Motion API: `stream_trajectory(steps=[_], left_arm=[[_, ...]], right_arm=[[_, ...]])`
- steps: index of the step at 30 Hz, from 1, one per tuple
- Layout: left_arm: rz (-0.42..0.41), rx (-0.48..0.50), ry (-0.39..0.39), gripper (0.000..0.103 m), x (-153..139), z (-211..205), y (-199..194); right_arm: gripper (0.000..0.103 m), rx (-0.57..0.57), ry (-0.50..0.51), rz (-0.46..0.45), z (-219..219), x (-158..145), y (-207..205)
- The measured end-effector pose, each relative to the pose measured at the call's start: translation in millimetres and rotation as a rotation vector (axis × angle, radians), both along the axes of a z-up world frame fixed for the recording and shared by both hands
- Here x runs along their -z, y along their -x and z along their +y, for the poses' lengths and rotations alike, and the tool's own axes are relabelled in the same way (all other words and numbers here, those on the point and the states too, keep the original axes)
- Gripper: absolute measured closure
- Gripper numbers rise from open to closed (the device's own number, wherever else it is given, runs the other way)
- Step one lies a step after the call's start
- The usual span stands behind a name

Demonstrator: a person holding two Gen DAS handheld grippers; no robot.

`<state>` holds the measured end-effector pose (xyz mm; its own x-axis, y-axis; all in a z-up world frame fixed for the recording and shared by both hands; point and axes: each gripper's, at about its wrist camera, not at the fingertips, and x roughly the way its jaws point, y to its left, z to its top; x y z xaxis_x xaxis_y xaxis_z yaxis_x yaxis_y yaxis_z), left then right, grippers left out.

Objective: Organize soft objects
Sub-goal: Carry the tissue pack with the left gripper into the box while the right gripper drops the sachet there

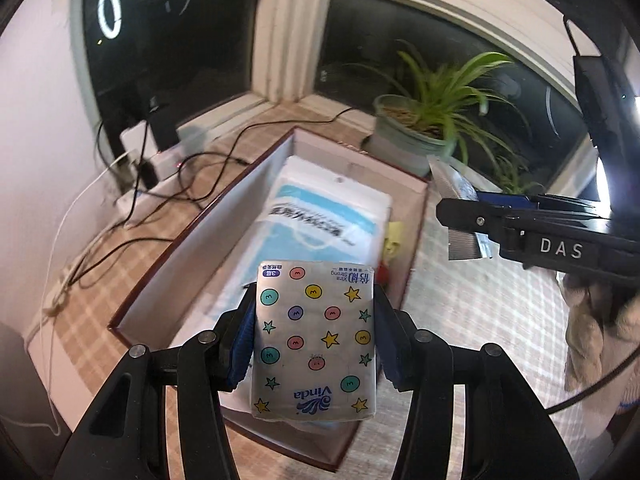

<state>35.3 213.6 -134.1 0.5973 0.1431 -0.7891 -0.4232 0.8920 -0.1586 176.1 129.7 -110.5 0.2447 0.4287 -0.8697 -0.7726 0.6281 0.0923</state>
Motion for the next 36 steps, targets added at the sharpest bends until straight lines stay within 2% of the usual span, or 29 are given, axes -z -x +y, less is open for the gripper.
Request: stream_trajectory(steps=[6, 12, 15, 16, 18, 20, 29, 36], left_arm=[[0.027, -0.017, -0.014, 0.052, 12.0, 9.9, -2.7], [0.039, -0.029, -0.004, 0.051, 18.2, 18.9, -6.4], [0.039, -0.032, -0.007, 0.051, 19.1, 21.8, -8.0], [0.037, -0.033, -0.007, 0.050, 18.7, 21.9, -7.9], [0.035, -0.036, -0.007, 0.038, 17.6, 22.4, -7.6], [0.028, -0.048, -0.010, 0.033, 16.1, 24.4, -7.1], [0.015, -0.079, -0.009, 0.032, 11.6, 33.2, -1.3], [-0.001, -0.072, -0.021, 0.032, 4.3, 28.1, 7.3]], right_arm=[[0.056, -0.010, 0.018, 0.028, 28.4, 21.6, -1.8], [0.054, 0.015, 0.027, 0.057, 33.1, 39.6, -8.6], [0.046, 0.017, 0.029, 0.059, 33.2, 42.0, -9.5], [0.044, 0.017, 0.027, 0.060, 33.2, 42.4, -9.6], [0.042, 0.019, 0.019, 0.065, 33.6, 42.7, -9.8], [0.040, 0.026, 0.017, 0.069, 34.8, 43.3, -10.6], [0.039, 0.040, -0.009, 0.079, 29.9, 40.6, -10.9], [0.039, 0.058, -0.039, 0.072, 15.0, 27.5, -8.8]])
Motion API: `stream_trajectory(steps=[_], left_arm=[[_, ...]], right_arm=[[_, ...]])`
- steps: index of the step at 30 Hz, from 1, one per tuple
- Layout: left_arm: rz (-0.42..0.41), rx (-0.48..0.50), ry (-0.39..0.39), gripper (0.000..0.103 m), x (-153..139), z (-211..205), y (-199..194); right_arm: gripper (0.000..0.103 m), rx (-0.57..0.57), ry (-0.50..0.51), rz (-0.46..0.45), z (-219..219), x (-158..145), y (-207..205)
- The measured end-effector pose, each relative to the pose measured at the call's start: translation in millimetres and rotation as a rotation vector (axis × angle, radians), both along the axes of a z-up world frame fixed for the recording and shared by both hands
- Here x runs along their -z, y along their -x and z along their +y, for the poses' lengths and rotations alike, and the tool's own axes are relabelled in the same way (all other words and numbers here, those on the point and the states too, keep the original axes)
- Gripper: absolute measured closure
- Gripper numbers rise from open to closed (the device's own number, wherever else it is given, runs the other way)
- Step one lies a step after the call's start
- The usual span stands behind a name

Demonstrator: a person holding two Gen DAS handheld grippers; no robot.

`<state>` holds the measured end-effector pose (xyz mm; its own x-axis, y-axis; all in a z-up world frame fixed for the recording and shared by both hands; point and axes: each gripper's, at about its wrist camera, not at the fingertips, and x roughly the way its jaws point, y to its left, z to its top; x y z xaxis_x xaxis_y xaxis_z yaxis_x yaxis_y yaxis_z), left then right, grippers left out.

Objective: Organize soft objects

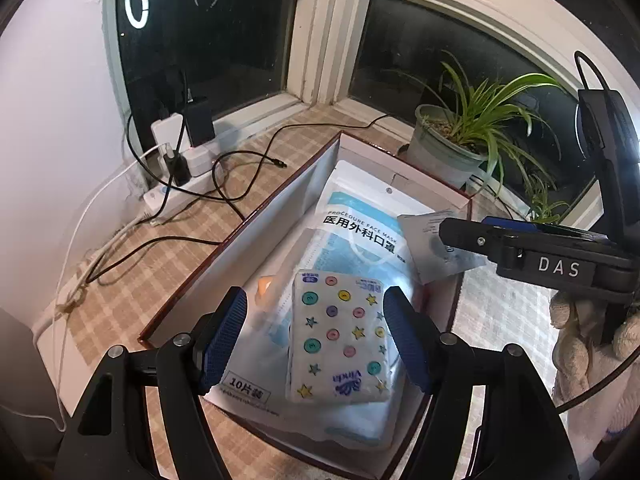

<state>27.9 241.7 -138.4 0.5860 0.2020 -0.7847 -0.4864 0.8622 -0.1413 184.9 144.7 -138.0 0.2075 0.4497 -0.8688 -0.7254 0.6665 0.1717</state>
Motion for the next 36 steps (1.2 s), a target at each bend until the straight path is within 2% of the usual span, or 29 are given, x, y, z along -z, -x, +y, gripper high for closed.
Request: stream_trajectory(steps=[9, 22, 29, 31, 33, 36], left_arm=[[-0.039, 0.015, -0.025, 0.032, -22.2, -18.6, 19.8], [-0.102, 0.045, -0.072, 0.032, -60.6, -55.1, 64.6], [-0.113, 0.044, -0.092, 0.031, -70.0, -71.8, 85.9], [-0.113, 0.037, -0.094, 0.026, -70.6, -75.4, 91.0], [-0.117, 0.030, -0.096, 0.025, -71.6, -79.6, 96.7], [-0.119, 0.026, -0.093, 0.025, -72.9, -85.5, 104.3]], right_arm=[[0.039, 0.003, -0.037, -0.022, -26.8, -21.6, 15.8], [0.039, -0.011, -0.079, -0.096, -67.9, -58.9, 67.4], [0.039, 0.009, -0.087, -0.153, -98.5, -71.4, 99.7], [0.037, 0.016, -0.091, -0.176, -108.7, -74.8, 109.8], [0.032, 0.028, -0.096, -0.194, -120.0, -76.5, 119.3], [0.032, 0.042, -0.096, -0.208, -133.1, -77.9, 129.6]])
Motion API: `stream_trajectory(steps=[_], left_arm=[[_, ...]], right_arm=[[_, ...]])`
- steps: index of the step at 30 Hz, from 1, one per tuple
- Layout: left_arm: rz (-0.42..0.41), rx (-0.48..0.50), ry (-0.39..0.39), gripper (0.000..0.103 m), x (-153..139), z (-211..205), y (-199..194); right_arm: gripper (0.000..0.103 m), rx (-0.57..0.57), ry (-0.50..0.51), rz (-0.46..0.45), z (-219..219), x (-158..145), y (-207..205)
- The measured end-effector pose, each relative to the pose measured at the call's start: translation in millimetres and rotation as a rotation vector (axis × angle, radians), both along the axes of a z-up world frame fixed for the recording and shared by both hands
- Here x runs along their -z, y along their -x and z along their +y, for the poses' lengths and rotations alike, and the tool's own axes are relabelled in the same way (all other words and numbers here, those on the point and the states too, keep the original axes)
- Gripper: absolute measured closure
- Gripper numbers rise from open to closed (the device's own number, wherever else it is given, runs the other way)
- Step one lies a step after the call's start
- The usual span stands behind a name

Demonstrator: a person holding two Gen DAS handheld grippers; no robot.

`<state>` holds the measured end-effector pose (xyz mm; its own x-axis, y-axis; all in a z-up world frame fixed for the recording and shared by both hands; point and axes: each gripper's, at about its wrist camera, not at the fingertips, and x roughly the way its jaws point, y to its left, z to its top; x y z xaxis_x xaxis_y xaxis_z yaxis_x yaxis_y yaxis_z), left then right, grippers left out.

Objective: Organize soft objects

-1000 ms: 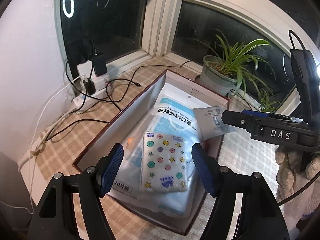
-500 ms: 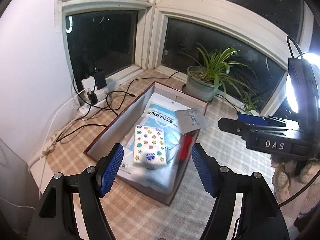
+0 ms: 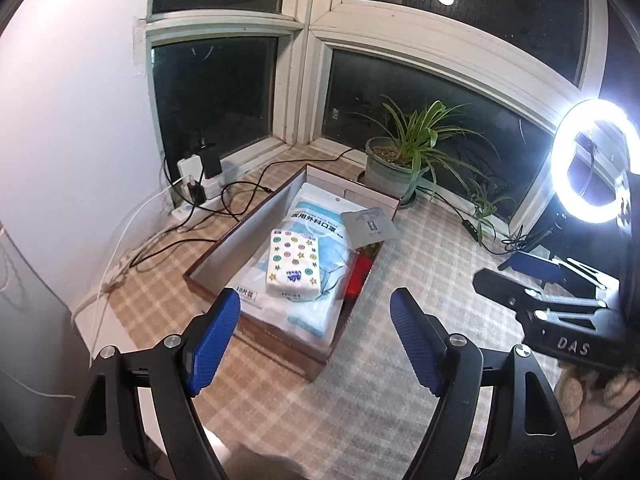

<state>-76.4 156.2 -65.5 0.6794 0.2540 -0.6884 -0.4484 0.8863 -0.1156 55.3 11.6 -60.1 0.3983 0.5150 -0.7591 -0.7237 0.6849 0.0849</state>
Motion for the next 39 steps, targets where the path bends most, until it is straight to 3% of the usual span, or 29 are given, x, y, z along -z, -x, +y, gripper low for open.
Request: stream_trajectory(steps=[12, 39], left_arm=[[-0.016, -0.003, 0.000, 0.022, -6.1, -20.8, 21.1], [-0.026, 0.006, 0.000, 0.022, -13.7, -27.7, 26.2]], right_arm=[[0.026, 0.033, -0.034, -0.031, -35.4, -10.7, 36.5], [0.026, 0.037, -0.043, -0.033, -44.3, -12.1, 43.6]])
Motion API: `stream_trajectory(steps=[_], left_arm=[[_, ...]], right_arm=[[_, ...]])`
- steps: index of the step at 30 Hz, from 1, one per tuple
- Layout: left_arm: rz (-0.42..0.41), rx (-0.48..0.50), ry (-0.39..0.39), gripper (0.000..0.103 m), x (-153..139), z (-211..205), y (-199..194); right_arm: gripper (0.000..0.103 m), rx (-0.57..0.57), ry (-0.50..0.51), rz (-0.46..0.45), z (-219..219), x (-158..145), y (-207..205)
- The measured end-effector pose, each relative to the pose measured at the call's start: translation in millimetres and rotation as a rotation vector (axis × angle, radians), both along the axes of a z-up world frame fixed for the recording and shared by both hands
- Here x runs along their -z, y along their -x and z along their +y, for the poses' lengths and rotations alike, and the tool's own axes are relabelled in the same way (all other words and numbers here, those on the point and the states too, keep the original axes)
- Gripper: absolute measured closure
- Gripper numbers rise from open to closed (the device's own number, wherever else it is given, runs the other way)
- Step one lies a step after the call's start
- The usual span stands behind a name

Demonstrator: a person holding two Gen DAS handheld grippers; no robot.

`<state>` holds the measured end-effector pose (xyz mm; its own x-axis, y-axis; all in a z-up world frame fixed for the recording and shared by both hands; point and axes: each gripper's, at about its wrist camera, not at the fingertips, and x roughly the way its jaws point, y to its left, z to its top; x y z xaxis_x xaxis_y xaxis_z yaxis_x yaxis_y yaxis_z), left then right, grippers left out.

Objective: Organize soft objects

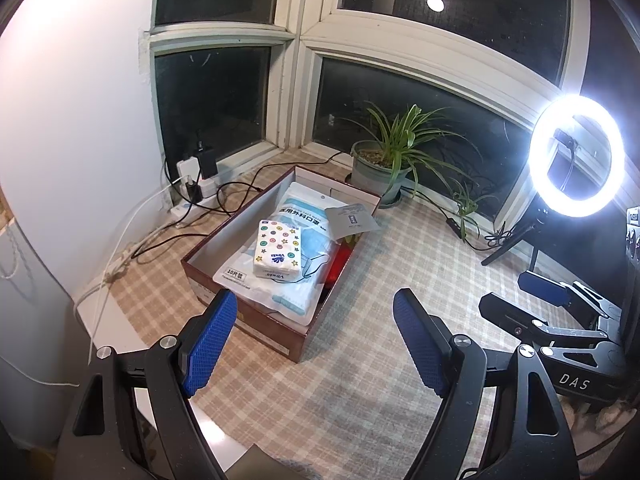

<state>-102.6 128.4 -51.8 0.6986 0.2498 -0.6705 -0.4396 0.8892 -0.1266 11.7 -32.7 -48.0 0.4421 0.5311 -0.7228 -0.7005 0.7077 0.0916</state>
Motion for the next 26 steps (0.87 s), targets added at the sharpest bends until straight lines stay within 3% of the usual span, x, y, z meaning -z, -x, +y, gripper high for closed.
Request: stream_trajectory(steps=[26], left_arm=[[-0.003, 0.000, 0.009, 0.022, 3.4, -1.4, -1.0]], right_arm=[[0.026, 0.004, 0.004, 0.006, -6.9, 5.8, 0.1]])
